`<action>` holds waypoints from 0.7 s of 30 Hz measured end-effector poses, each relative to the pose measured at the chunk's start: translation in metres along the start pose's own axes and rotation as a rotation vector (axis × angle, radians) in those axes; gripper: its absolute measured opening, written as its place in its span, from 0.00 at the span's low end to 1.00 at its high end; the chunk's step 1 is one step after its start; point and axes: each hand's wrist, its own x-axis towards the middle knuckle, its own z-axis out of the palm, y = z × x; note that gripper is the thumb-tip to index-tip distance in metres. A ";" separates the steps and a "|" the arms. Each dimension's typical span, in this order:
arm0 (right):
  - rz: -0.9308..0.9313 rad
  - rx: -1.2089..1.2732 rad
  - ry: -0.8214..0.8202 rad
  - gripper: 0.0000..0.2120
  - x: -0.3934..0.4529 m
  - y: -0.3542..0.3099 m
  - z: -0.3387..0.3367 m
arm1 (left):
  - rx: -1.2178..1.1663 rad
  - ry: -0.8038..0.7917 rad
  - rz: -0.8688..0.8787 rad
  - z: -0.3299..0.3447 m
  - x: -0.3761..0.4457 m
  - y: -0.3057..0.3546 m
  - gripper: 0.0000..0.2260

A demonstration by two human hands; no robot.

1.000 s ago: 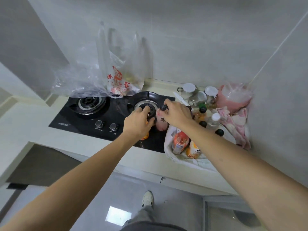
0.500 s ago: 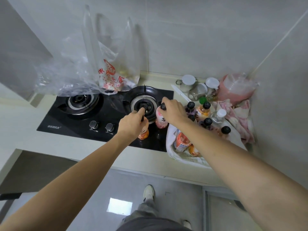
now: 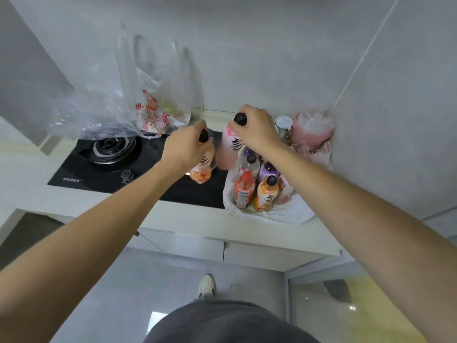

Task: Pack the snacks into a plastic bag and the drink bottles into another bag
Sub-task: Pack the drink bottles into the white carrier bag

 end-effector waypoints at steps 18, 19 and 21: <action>0.211 -0.077 0.067 0.17 -0.112 0.091 -0.154 | -0.111 -0.158 0.172 0.034 -0.012 0.184 0.10; 0.223 -0.081 0.056 0.18 -0.116 0.098 -0.153 | -0.104 -0.175 0.179 0.041 -0.013 0.187 0.10; 0.267 -0.091 0.033 0.18 -0.124 0.114 -0.147 | -0.083 -0.205 0.177 0.056 -0.015 0.193 0.11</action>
